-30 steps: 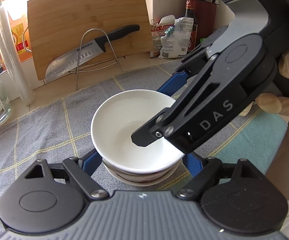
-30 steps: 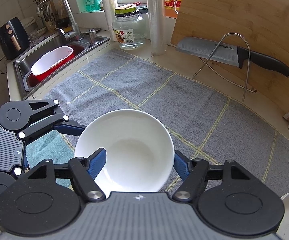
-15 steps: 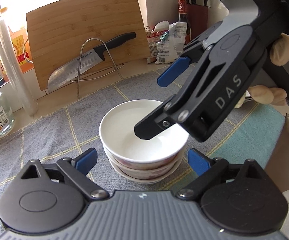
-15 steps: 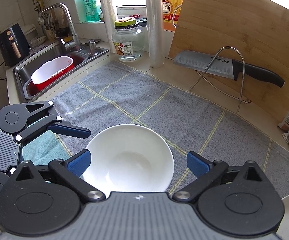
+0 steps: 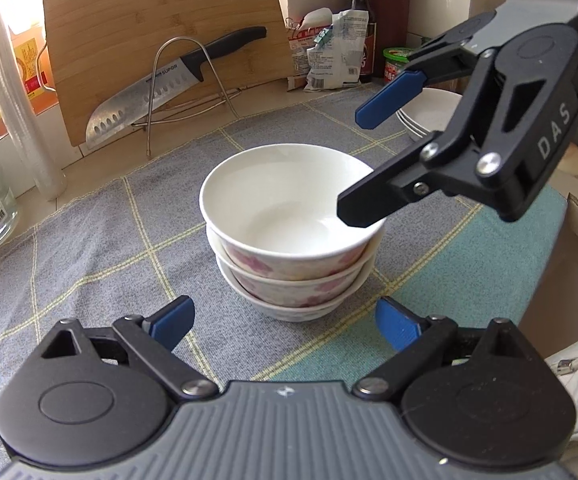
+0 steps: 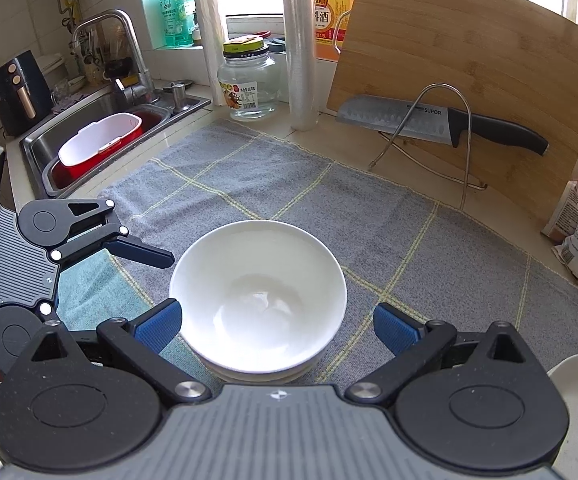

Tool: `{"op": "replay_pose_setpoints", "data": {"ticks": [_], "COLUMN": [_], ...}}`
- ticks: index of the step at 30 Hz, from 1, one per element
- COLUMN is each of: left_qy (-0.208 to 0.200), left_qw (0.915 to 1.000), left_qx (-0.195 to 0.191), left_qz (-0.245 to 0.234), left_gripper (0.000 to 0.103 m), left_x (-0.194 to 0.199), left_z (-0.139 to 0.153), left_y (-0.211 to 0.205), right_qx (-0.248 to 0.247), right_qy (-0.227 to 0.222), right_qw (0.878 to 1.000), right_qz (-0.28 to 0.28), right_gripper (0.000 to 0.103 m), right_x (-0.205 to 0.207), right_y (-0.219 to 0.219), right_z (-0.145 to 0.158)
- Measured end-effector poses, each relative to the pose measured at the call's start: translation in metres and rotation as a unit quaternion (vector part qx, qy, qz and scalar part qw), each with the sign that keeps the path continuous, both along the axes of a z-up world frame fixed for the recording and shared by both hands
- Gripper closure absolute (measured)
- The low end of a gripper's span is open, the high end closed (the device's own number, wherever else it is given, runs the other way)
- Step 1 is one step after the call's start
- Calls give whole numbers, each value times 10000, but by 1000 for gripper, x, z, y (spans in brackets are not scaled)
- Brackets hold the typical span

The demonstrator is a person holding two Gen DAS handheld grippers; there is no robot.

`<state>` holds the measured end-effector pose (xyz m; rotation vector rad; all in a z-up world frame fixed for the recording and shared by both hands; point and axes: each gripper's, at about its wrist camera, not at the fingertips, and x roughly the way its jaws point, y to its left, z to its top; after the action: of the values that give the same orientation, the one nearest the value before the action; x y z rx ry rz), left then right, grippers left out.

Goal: Organize plates and bowls
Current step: 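Grip the bowl stack from both sides with the left and right grippers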

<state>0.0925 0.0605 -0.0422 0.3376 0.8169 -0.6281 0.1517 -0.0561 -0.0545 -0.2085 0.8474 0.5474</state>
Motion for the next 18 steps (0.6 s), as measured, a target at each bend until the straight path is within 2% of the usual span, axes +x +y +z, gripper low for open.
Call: {"op": "replay_pose_setpoints", "data": {"ticks": [8,18], "left_qy": [303,601], "left_qw": [9992,9973], "left_qx": [252,366], "left_qz": [11,-195], "left_gripper": [6,6], "left_x": [11,25], "left_z": [-18,-37], "left_y": [4,6], "right_qx": [-125,-352], "right_qy": [147,462], "right_qw": [9997,9974], "right_qz": [-126,-434], "right_gripper": [0,0], "right_x": [-12,-9], "right_y": [-9,-15], "right_z": [-17,-64]}}
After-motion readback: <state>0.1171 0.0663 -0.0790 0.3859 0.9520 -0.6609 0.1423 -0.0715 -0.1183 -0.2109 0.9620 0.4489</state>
